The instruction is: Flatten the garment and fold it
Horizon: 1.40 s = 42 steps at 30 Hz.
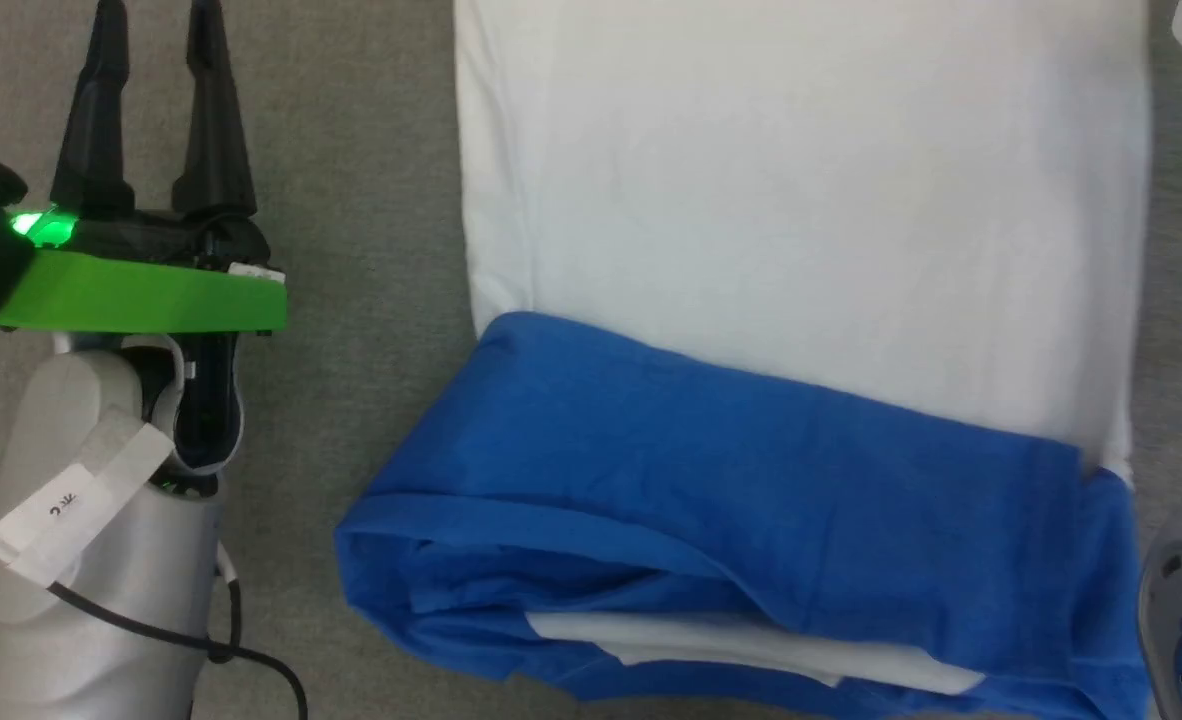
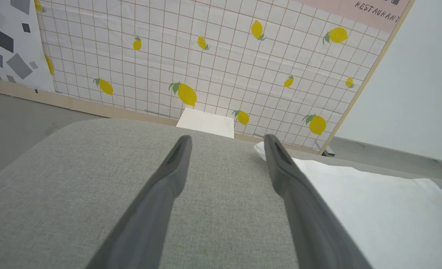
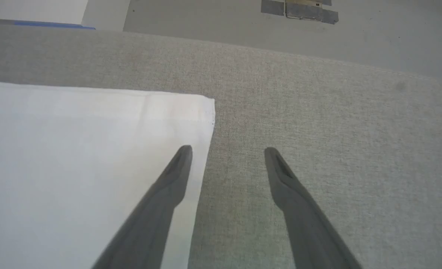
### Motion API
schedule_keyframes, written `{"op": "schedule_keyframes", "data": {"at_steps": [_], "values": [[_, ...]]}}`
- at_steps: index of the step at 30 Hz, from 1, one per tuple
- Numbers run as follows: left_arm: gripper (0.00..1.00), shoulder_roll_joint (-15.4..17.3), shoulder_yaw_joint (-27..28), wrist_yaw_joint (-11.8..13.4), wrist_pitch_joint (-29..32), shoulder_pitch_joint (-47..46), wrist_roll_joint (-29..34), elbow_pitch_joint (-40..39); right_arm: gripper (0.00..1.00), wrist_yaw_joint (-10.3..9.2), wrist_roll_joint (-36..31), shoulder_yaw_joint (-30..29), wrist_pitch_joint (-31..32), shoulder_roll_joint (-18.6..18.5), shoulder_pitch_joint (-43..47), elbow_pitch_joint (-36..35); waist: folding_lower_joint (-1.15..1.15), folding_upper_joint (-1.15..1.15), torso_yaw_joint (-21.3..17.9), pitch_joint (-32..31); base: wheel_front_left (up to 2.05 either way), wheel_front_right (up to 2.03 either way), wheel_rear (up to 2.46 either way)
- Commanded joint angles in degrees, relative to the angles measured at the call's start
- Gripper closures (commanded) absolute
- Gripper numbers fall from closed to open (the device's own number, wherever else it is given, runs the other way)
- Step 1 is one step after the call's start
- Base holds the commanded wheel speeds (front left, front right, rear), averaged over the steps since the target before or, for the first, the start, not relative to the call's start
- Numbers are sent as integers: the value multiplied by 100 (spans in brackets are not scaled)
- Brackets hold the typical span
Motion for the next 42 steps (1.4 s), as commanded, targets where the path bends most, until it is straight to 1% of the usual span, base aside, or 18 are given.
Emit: {"op": "schedule_keyframes", "data": {"at_steps": [1,7,11,12,13,14,18,21,26,30,31,34,37,39,42], "values": [[0,-45,31,-55,-25,-83,52,4,0,-8,-103,16,98,-8,-146,58,-1,0,558,566,0,0,0],[0,-224,120,-203,-25,-166,157,115,0,-8,-388,107,267,-46,-402,211,-1,0,685,731,0,0,0],[0,-301,170,-267,-26,-178,203,196,0,-8,-471,240,573,-131,-398,323,-1,0,677,736,0,0,0],[0,-311,179,-280,-26,-182,214,229,37,-8,-468,226,674,-128,-392,332,-1,0,663,721,0,0,0],[0,-318,188,-290,-26,-190,222,253,79,-8,-465,232,746,-121,-382,329,-1,0,644,699,0,0,0],[0,-323,179,-302,-26,-195,213,300,100,-8,-446,225,782,-109,-378,298,-1,0,618,669,0,0,0],[0,-253,9,-340,85,-368,116,490,100,-8,-364,211,701,-56,-368,173,-1,0,508,523,0,0,0],[0,-141,-173,-356,535,-752,-87,612,100,-8,-277,273,556,-2,-338,128,-1,0,411,405,0,0,0],[0,46,-498,-355,1815,-1820,-345,1028,100,-8,-46,404,397,110,-276,156,-1,0,220,283,0,0,0],[0,21,-706,-161,2890,-2752,-436,1610,100,-8,137,590,342,164,-231,172,-1,0,35,290,0,0,0],[0,29,-827,-29,3420,-3155,-415,1973,100,-8,217,700,311,179,-218,170,-1,0,-67,323,0,0,0],[0,56,-1001,129,4050,-3658,-323,2470,100,-8,322,869,274,201,-196,124,-1,0,-222,408,0,0,0],[0,103,-1090,228,4436,-3981,-264,2826,100,-8,430,1025,241,204,-189,93,-1,0,-365,509,0,0,0],[0,117,-1098,278,4575,-4136,-264,2992,100,-8,494,1118,224,183,-186,75,-1,0,-437,575,0,0,0],[0,168,-1182,293,4807,-4273,-223,3214,100,-8,554,1223,199,142,-172,32,-1,0,-512,648,0,0,0]]}}
